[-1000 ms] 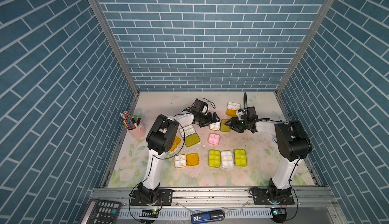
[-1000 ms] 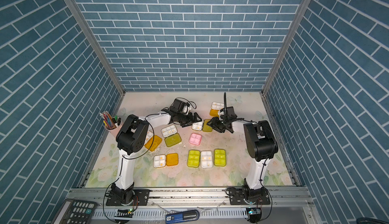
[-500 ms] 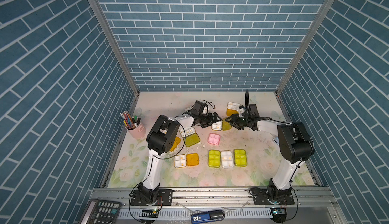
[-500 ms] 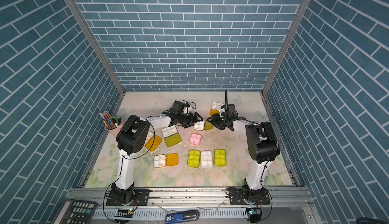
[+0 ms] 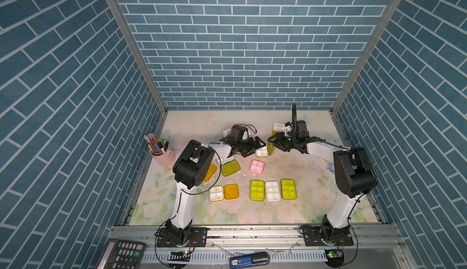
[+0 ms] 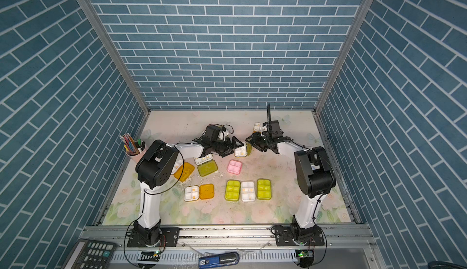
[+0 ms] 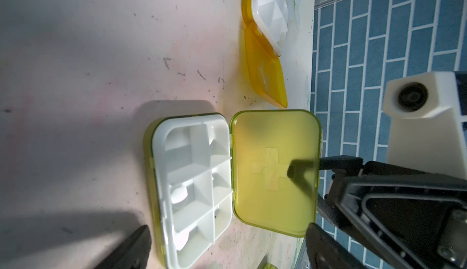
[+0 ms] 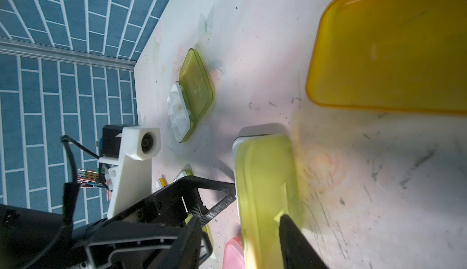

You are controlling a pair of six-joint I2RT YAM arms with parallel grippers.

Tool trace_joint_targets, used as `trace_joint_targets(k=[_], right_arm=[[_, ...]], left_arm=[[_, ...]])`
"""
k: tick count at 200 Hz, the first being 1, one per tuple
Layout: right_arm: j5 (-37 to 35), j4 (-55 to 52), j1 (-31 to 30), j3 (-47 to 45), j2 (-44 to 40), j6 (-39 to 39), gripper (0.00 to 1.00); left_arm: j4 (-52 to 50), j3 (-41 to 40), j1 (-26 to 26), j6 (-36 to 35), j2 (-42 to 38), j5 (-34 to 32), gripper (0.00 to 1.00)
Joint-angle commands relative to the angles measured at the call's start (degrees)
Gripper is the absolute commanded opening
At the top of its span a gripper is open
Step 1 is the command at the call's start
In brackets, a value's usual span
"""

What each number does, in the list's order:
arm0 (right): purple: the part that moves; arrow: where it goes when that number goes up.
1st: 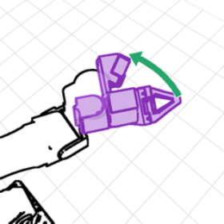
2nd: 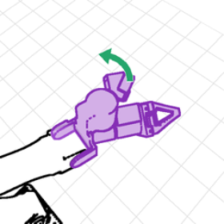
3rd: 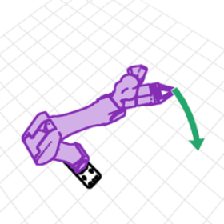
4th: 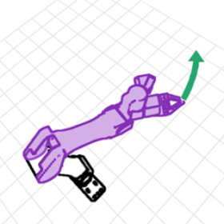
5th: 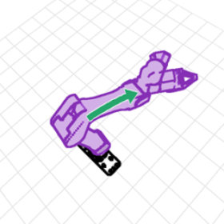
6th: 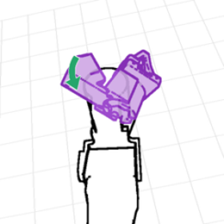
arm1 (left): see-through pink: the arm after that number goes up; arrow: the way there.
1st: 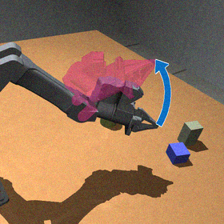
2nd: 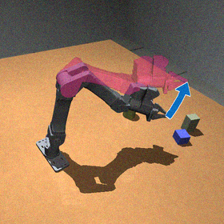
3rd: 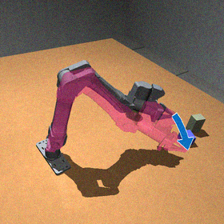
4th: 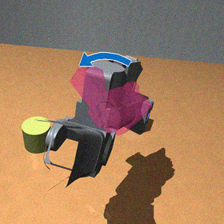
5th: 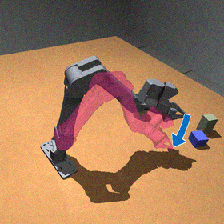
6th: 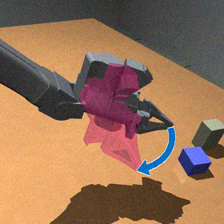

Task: Close pillboxes
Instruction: Close the lid on the pillbox.

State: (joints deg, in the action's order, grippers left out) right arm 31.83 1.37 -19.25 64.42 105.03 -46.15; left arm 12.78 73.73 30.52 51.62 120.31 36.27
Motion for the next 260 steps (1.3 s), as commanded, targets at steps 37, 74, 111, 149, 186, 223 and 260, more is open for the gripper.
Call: trace_joint_targets(k=[37, 74, 111, 149, 186, 223, 260], right_arm=[[-2.3, -2.8, -2.2, 2.7, 1.7, -0.1, 0.51], [-1.9, -2.9, -2.8, 3.9, 2.8, -0.4, 0.51], [-3.0, -4.9, -3.0, 5.4, 3.6, -0.3, 0.51], [-3.6, -7.7, -3.9, 8.0, 4.7, 0.4, 0.51], [-4.7, -11.5, -6.3, 12.3, 8.0, 1.4, 0.51], [-7.6, -14.8, -6.9, 13.2, 6.1, 2.7, 0.52], [-16.3, -30.9, -7.1, 18.4, 6.1, 11.8, 0.52]], left_arm=[[-6.4, -0.5, -0.7, -3.6, -9.2, -6.5, 0.96], [-15.4, -1.0, -1.3, -9.9, -19.1, -14.7, 0.97], [-18.4, -1.1, -1.5, -14.3, -26.6, -20.7, 1.0], [-18.3, -3.3, -1.5, -12.8, -28.6, -19.6, 1.0], [-18.6, -5.6, -1.6, -14.2, -31.1, -17.3, 1.0], [-18.4, -8.0, -1.9, -13.6, -34.2, -17.2, 0.99], [-17.8, -9.0, -2.0, -11.5, -35.0, -17.9, 1.0]])
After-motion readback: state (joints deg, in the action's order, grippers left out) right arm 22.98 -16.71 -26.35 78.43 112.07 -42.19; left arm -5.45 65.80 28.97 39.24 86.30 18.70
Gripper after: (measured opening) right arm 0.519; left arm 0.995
